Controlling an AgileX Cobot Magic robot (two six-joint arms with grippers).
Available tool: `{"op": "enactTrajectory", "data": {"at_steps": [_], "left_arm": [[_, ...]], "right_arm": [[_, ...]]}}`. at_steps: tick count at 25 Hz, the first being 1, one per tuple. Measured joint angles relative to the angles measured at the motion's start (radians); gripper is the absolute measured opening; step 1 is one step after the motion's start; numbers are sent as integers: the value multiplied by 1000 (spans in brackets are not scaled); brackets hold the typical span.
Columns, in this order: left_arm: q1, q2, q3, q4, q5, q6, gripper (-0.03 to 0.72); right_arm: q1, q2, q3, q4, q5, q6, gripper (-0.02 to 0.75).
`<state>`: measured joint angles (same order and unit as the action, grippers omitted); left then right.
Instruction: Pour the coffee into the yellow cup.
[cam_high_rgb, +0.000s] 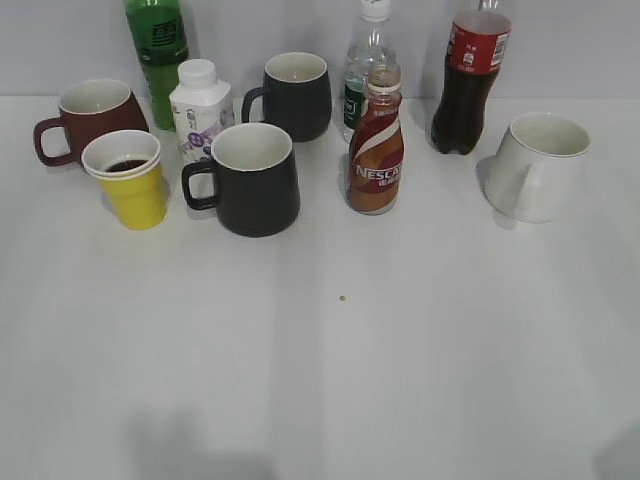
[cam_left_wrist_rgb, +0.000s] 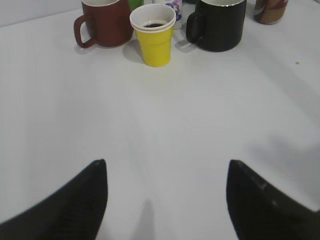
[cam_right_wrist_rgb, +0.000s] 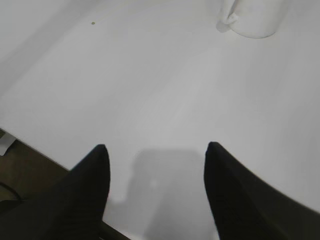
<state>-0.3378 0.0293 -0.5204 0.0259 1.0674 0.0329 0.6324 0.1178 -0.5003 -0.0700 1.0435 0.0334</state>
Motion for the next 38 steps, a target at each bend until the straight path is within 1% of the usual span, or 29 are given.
{"op": "enactTrajectory", "data": {"at_steps": [9, 11, 13, 14, 19, 21, 23, 25, 29, 33, 38], "left_arm": [[0, 0, 0, -1, 0, 0, 565], [6, 0, 0, -2, 0, 0, 565], [38, -1, 0, -3, 0, 0, 565], [65, -5, 0, -3, 0, 0, 565], [240, -34, 0, -3, 0, 0, 565], [290, -36, 0, -3, 0, 0, 565], [312, -37, 0, -3, 0, 0, 565], [315, -37, 0, -3, 0, 0, 565], [315, -37, 2, -3, 0, 1, 565], [315, -37, 2, -3, 0, 1, 565], [315, -37, 2, -3, 0, 1, 565]], "right_arm": [[-2, 0, 0, 0, -2, -1, 449], [-35, 0, 0, 1, -3, -1, 449], [-107, 0, 1, 1, -3, 0, 449], [-159, 0, 1, 1, -3, 0, 449], [-422, -42, 1, 1, -3, 0, 449], [-498, -81, 1, 1, -3, 0, 449], [-544, -118, 1, 1, -3, -1, 449], [-565, -124, 1, 1, -3, -1, 449], [-567, -124, 1, 1, -3, -1, 449], [-538, -125, 1, 1, -3, -1, 449], [-536, -126, 1, 1, -3, -2, 449]]}}
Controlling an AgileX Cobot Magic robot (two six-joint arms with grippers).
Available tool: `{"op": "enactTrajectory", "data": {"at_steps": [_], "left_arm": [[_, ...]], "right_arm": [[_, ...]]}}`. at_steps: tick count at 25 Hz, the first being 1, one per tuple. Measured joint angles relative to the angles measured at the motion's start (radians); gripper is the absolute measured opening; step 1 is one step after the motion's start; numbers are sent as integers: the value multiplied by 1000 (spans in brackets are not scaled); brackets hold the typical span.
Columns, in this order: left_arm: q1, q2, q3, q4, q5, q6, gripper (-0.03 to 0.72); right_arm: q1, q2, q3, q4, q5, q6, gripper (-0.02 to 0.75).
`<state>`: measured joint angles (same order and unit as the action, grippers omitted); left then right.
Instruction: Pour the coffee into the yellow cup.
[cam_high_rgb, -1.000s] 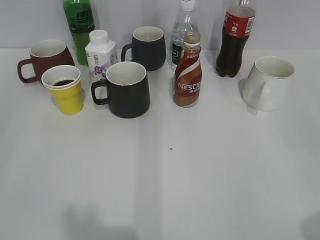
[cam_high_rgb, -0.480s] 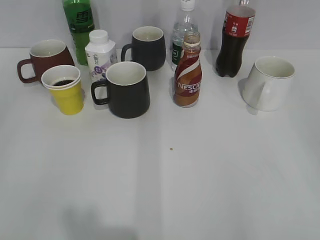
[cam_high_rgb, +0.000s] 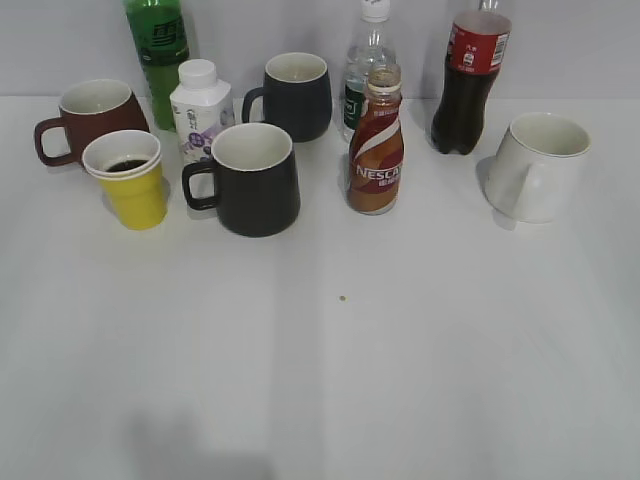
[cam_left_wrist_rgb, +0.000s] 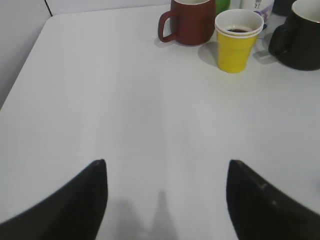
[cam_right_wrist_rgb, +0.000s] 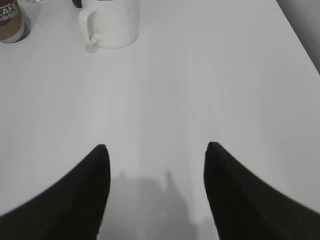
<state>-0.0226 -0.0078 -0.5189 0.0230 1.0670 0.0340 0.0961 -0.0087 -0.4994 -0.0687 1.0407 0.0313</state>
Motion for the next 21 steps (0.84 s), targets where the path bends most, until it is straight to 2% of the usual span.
{"op": "enactTrajectory", "data": {"at_steps": [21], "left_arm": [[0, 0, 0, 0, 0, 1, 565]], "right_arm": [[0, 0, 0, 0, 0, -1, 448]]}}
